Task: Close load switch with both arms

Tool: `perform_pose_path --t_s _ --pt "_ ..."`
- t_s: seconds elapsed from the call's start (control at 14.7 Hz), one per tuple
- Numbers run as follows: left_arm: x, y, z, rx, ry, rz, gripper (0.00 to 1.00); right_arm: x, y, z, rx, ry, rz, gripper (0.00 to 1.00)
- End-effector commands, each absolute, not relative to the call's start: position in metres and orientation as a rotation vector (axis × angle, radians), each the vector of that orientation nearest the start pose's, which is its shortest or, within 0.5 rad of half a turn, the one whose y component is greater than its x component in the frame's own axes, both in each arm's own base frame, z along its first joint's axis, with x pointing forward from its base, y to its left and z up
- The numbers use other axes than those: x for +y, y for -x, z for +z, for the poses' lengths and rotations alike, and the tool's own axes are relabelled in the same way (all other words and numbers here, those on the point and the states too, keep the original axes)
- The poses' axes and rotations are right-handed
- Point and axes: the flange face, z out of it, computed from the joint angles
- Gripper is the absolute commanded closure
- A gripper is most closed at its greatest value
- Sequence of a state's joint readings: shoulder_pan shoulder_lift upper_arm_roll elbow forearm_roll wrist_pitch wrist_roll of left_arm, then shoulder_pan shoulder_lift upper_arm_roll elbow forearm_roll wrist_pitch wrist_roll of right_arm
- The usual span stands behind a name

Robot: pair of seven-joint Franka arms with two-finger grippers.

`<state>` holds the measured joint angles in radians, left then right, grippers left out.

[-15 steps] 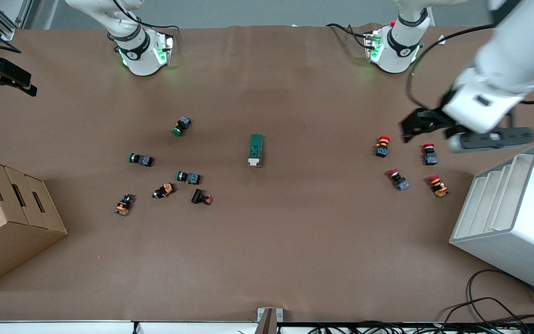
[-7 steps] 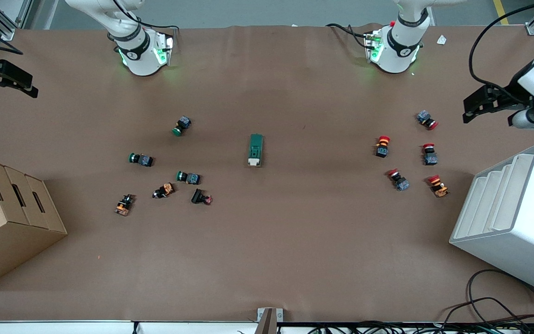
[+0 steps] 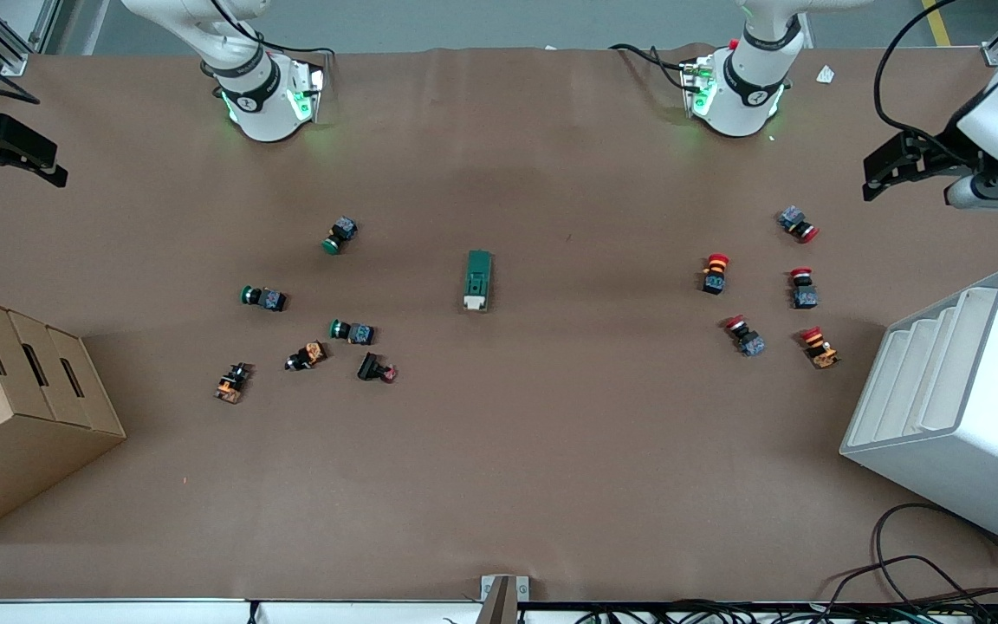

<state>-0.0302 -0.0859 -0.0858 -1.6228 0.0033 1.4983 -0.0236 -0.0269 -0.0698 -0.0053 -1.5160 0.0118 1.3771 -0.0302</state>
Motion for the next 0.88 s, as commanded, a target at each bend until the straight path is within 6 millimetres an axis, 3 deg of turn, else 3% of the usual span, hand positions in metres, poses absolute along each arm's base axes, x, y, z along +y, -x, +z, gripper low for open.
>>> perform_pose_path --t_s 0.0,0.2,0.54,0.82 --pt "-0.058 -0.514 0.641 0.152 3.139 0.034 0.00 -0.017 -0.500 0.671 -0.016 3.133 0.098 0.00" --pt "-0.058 -0.510 0.640 0.191 3.141 0.088 0.00 -0.017 -0.501 0.670 -0.018 3.134 0.106 0.00" --pt "-0.073 -0.519 0.644 0.228 3.129 0.068 0.00 -0.017 -0.500 0.671 -0.020 3.134 0.113 0.00" --pt "-0.069 -0.519 0.643 0.222 3.134 0.073 0.00 -0.016 -0.500 0.670 -0.030 3.133 0.117 0.00"
